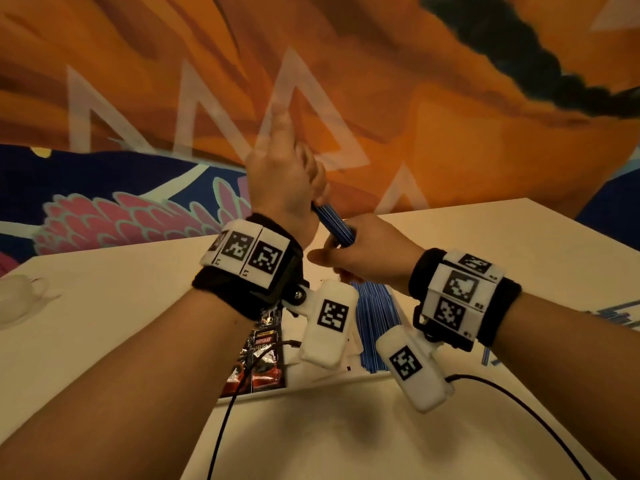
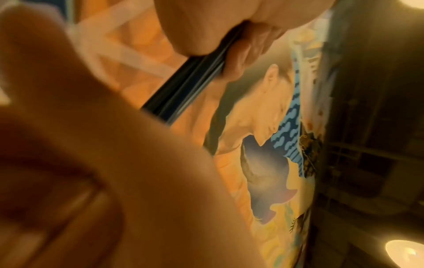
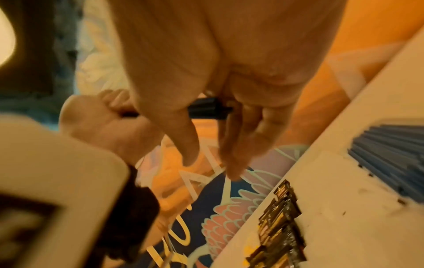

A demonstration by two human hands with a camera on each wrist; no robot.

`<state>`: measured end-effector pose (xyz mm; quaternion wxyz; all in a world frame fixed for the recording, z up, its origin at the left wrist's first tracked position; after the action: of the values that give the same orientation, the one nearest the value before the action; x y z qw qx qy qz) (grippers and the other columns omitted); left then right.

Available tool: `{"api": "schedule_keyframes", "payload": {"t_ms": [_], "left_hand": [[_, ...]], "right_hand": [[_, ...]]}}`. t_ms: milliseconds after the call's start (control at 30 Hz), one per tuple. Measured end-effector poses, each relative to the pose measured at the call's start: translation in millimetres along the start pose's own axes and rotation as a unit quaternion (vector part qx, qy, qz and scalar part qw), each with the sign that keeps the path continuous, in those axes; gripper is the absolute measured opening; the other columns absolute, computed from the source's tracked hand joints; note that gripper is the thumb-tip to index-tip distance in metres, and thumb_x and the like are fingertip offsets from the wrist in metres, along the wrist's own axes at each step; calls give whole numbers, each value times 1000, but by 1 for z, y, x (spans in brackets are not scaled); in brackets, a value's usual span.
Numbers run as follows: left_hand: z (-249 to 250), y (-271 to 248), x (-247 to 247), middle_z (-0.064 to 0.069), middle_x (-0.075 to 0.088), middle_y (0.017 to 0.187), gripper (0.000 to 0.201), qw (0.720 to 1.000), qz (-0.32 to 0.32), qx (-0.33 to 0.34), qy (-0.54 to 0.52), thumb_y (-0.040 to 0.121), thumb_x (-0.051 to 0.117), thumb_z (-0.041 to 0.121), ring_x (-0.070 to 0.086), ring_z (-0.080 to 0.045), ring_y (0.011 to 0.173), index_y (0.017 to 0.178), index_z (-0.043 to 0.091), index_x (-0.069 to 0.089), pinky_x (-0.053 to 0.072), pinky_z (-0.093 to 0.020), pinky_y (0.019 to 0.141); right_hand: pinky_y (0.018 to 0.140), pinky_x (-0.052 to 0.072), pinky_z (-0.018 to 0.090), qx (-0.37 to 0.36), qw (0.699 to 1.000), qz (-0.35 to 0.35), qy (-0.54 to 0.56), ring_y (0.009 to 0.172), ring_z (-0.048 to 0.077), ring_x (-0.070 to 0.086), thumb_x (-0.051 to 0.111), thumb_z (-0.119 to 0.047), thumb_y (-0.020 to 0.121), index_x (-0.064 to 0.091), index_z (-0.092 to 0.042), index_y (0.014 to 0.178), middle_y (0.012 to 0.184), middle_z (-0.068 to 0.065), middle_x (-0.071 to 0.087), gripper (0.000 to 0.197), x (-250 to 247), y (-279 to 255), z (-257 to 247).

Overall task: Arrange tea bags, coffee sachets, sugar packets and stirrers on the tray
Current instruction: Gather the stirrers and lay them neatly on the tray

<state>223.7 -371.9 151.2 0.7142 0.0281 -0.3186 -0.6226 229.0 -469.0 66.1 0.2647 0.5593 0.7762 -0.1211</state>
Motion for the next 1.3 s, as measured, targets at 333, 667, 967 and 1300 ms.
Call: {"api": "schedule_keyframes", "payload": {"t_ms": [333, 667, 967, 1300], "left_hand": [[9, 4, 7, 3, 24, 37, 60, 993, -67, 79, 50, 103, 35, 29, 21, -16, 32, 44, 18, 33, 24, -21, 40], [-12, 7, 17, 0, 39, 47, 50, 998, -58, -24, -3, 100, 44, 36, 40, -15, 39, 55, 14, 44, 39, -24, 44], [-86, -9, 16, -10, 65, 107, 40, 957, -212, -199, 21, 93, 50, 24, 64, -22, 100, 125, 0, 49, 53, -29, 86], [-151, 12, 24, -6, 55, 77, 20, 894, -124, -396, 171, 100, 39, 2, 58, -21, 71, 83, 5, 51, 50, -34, 62]], "right_hand": [[91, 55, 35, 124, 948, -38, 291, 113, 32, 61, 57, 11, 85, 55, 9, 115, 128, 27, 56, 30, 0, -10, 5], [40, 33, 24, 4, 1000, -25, 6, 37, 11, 38, 61, -32, 93, 52, -9, 72, 51, 0, 44, 32, -11, -2, -3], [40, 19, 21, 130, 970, -41, 199, 35, 7, 24, 48, -20, 98, 43, -17, 66, 45, -7, 29, 32, -18, 6, 29], [53, 44, 21, 192, 964, -105, 154, 55, 11, 54, 61, -29, 92, 65, -6, 98, 72, 4, 62, 24, -12, 17, 82]]}}
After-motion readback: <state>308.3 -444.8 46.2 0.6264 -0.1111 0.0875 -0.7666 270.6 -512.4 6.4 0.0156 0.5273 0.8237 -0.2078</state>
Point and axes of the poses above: each hand's wrist, its own y-axis towards the middle knuckle, its own x-axis out of the palm, z = x × y, the point moved 9 cm from there along y, towards the middle knuckle
